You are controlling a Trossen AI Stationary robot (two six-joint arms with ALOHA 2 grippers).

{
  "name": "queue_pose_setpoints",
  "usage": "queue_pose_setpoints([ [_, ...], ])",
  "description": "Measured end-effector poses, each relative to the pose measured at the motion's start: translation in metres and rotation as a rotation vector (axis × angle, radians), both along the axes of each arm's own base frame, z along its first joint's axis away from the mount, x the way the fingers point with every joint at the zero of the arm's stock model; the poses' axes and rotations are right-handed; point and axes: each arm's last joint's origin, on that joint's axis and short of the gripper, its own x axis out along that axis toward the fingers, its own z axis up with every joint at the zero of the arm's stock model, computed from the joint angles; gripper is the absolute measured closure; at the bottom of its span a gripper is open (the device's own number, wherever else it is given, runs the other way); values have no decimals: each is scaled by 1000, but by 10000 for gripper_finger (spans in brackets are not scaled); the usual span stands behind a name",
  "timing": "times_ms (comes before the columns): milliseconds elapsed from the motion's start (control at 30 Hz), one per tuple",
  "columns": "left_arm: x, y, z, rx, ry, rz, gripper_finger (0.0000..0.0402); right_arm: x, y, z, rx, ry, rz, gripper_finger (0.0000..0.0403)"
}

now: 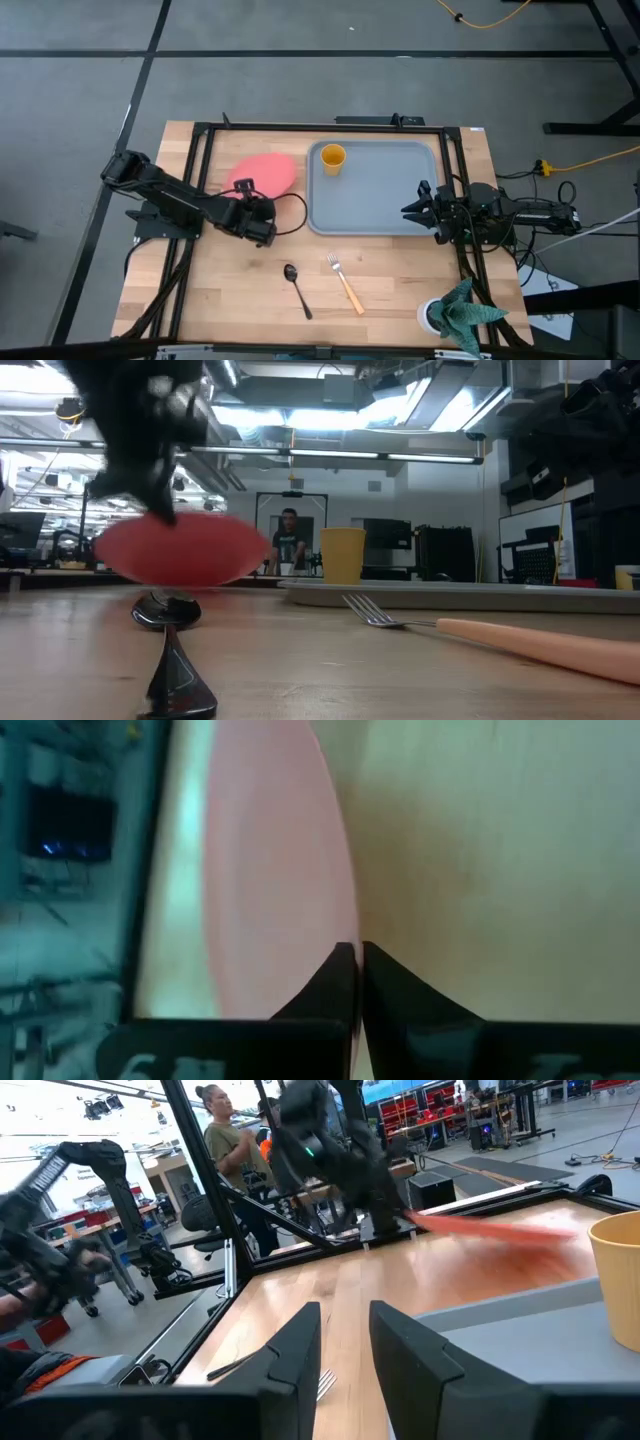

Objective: Pick and place plate/cup/fork/spoon on tray
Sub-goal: Put the pink plate on the gray tray to the right of the yellow cup

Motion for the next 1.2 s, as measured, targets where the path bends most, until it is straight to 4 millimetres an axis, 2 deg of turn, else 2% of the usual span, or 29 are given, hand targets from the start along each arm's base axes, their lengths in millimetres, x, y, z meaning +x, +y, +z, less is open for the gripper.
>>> queue_pose_setpoints([
  [200, 12, -15, 75, 151, -121, -20, 400, 0, 0, 0, 0, 0, 0, 309],
  [333, 21, -24, 117, 232, -252, -63, 401, 0, 0, 0, 0, 0, 0, 309],
  [400, 31, -26, 135, 291, -319, -101, 401, 0, 0, 0, -1, 0, 0, 309],
  [500, 61, -25, 147, 348, -348, -224, 401, 0, 0, 0, 0, 0, 0, 309],
  [600, 97, -18, 145, 346, -352, -409, 401, 0, 0, 1, 23, -11, 2, 309],
  [667, 118, -9, 136, 344, -344, -497, 401, -1, 1, 10, 14, -100, 28, 309],
  [733, 136, 1, 124, 357, -335, -531, 401, -4, 4, 22, -23, -230, 128, 309],
  [867, 162, 12, 105, 387, -340, -595, 401, -22, 13, 49, -185, -562, 456, 309],
  [967, 181, 15, 92, 343, -424, -700, 401, -37, 18, 60, -317, -745, 609, 309],
  [1067, 197, 20, 70, 303, -432, -778, 401, -44, 20, 64, -386, -825, 669, 309],
  [1200, 214, 25, 35, 270, -394, -854, 401, -44, 19, 64, -358, -812, 666, 309],
])
